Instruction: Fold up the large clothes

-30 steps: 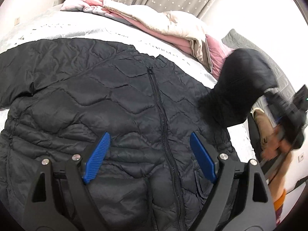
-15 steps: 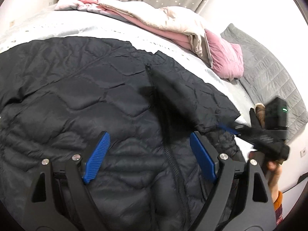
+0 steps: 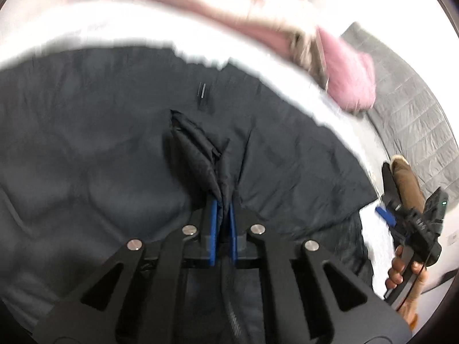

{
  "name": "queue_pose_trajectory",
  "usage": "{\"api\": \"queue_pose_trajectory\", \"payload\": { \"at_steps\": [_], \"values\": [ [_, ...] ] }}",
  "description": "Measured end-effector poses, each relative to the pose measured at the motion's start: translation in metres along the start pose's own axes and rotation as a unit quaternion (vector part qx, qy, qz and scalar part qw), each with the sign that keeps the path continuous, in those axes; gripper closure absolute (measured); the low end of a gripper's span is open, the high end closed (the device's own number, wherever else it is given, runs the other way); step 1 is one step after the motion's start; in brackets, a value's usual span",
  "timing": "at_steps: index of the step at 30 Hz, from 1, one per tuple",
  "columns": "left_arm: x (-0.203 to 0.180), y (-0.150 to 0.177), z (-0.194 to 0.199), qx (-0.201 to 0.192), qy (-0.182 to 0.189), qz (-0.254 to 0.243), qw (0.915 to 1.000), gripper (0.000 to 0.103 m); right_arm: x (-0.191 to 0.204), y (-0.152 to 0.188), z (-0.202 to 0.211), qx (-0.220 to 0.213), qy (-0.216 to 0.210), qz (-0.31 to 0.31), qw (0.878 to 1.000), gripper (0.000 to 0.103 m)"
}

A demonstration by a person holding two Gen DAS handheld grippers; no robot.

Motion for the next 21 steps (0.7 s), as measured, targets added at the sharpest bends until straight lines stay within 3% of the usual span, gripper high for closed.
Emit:
{"api": "queue_pose_trajectory", "payload": {
  "at_steps": [2, 3, 5, 6, 7, 9, 11, 15, 18, 20, 21],
  "values": [
    [0.008, -0.015, 0.016, -0.045, -0.051, -0.002, 0.9977, 0.095, -0.016, 0.003, -0.005, 0.009, 0.018, -0.001, 1.0, 0.031],
    [0.023, -0.019, 0.017, -0.047, -0.104, 0.016, 0.9933, 0.094, -0.021, 0.005, -0.011, 0.017, 0.034, 0.004, 0.999, 0.031],
    [0.049, -0.018, 0.008, -0.025, -0.172, 0.042, 0.9839, 0.089, -0.035, 0.01, -0.02, 0.037, 0.076, 0.017, 0.996, 0.031],
    [0.058, -0.015, 0.002, -0.006, -0.183, 0.054, 0.9815, 0.085, -0.047, 0.013, -0.03, 0.053, 0.115, 0.021, 0.992, 0.031],
    [0.064, -0.011, -0.004, 0.011, -0.173, 0.066, 0.9826, 0.084, -0.055, 0.016, -0.029, 0.062, 0.134, 0.017, 0.989, 0.031],
    [0.065, -0.009, 0.0, 0.0, -0.136, 0.079, 0.9876, 0.079, -0.062, 0.015, -0.028, 0.061, 0.131, 0.002, 0.989, 0.031],
    [0.058, -0.013, 0.012, -0.038, -0.113, 0.072, 0.9903, 0.07, -0.056, 0.006, -0.016, 0.037, 0.112, -0.009, 0.993, 0.031],
    [0.026, -0.022, 0.014, -0.084, -0.079, 0.014, 0.9932, 0.07, -0.024, -0.007, 0.0, -0.015, 0.052, 0.013, 0.998, 0.031],
    [0.01, -0.023, -0.016, -0.045, -0.089, -0.035, 0.9944, 0.07, -0.009, -0.004, -0.017, -0.003, 0.05, 0.047, 0.998, 0.031],
    [0.024, -0.015, -0.041, 0.005, -0.133, -0.031, 0.9906, 0.071, -0.018, 0.004, -0.036, 0.016, 0.081, 0.053, 0.995, 0.031],
    [0.03, -0.014, -0.045, 0.011, -0.129, -0.019, 0.9913, 0.071, -0.035, 0.012, -0.048, 0.042, 0.117, 0.039, 0.991, 0.031]
  ]
}}
Point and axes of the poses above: each gripper's, at about its wrist camera, not at the fingertips, and z roughly against the way its jaws point, x to its left, y to its underside, the point moved 8 cm from there along -z, roughly the way its jaws point, and after that the axes turned 7 degrees about x, right-handed, at the moved point
